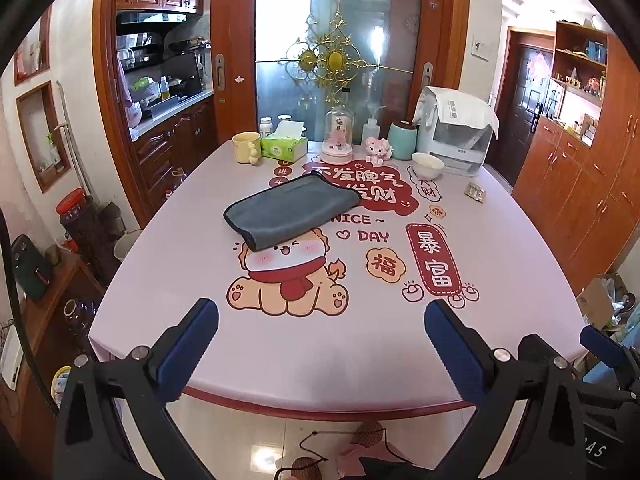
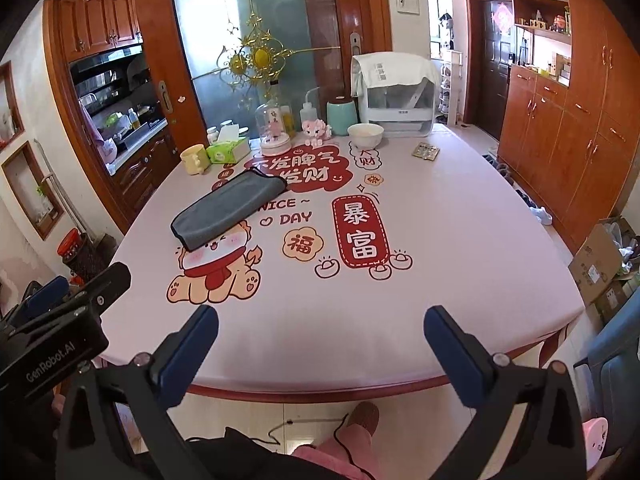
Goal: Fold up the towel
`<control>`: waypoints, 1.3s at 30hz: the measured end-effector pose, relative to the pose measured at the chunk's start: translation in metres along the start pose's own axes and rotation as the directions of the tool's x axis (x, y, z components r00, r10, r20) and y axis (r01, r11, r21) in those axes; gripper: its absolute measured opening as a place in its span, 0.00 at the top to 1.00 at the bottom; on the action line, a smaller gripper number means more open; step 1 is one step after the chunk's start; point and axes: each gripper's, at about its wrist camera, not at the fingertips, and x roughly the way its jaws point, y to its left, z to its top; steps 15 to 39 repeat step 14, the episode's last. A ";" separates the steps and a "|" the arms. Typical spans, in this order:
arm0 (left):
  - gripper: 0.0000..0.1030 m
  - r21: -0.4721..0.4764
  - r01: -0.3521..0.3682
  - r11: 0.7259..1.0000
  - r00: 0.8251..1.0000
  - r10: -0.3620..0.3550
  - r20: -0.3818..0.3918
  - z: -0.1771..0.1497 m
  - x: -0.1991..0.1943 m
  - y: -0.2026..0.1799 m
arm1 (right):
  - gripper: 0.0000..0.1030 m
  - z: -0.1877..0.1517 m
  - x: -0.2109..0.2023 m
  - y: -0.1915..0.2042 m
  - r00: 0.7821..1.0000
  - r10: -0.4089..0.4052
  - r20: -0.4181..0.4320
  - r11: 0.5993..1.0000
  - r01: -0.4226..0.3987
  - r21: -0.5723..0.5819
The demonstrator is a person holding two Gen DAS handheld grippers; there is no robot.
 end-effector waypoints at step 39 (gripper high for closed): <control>0.00 -0.002 -0.006 1.000 1.000 0.006 -0.013 -0.004 -0.001 0.002 | 0.00 -0.004 0.003 0.004 1.000 0.014 -0.027 1.000 -0.015 -0.010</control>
